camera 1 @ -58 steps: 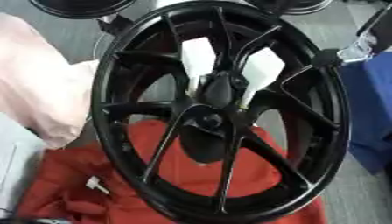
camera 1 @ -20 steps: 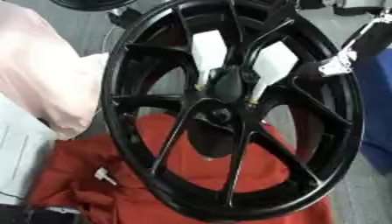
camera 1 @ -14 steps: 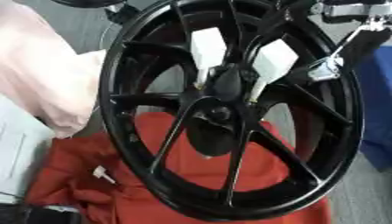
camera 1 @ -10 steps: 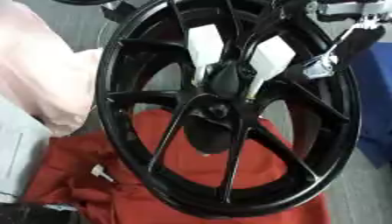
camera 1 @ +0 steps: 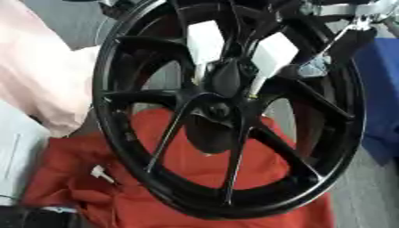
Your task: Pull the pin out of the wheel hub.
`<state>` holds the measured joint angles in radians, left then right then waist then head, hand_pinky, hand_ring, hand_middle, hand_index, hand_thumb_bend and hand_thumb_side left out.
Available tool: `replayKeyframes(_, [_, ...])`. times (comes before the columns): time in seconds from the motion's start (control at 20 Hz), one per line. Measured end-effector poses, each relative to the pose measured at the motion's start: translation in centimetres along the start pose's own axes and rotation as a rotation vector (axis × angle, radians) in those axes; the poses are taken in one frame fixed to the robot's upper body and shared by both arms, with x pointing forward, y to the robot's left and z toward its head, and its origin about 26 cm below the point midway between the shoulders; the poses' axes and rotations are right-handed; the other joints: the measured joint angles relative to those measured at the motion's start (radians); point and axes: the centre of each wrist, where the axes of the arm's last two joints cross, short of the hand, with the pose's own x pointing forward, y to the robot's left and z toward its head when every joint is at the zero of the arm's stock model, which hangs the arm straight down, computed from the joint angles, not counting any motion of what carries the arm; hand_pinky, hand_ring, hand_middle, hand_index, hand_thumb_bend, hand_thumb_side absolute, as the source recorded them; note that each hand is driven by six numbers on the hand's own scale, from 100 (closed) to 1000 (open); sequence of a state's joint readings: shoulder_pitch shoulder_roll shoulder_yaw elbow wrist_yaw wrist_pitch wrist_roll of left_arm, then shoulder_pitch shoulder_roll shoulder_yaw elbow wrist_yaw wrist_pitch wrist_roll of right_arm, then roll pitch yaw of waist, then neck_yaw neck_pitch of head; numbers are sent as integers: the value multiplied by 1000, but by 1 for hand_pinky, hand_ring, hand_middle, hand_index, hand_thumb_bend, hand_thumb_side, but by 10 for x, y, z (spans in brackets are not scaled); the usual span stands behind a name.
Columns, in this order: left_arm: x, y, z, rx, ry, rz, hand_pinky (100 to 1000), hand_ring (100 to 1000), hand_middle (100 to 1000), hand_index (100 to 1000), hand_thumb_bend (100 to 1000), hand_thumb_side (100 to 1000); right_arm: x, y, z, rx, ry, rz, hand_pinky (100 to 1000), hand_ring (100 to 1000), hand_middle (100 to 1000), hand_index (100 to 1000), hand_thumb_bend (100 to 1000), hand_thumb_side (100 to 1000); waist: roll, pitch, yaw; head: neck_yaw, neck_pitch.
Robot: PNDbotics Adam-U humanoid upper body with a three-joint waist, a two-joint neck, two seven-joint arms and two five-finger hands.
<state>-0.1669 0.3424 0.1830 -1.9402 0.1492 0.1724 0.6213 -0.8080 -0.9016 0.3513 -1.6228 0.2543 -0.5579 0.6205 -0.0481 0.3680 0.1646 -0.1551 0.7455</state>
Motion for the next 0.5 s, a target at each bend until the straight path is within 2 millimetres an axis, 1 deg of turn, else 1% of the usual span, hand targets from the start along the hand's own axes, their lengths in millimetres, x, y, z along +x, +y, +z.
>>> replayKeyframes(0.5, [0,0,0,0,0,0,665,500,430,713,301,595,-1,1,0,7,7,-7,848,763,513,673,290,471,-1,0,0,0,-1])
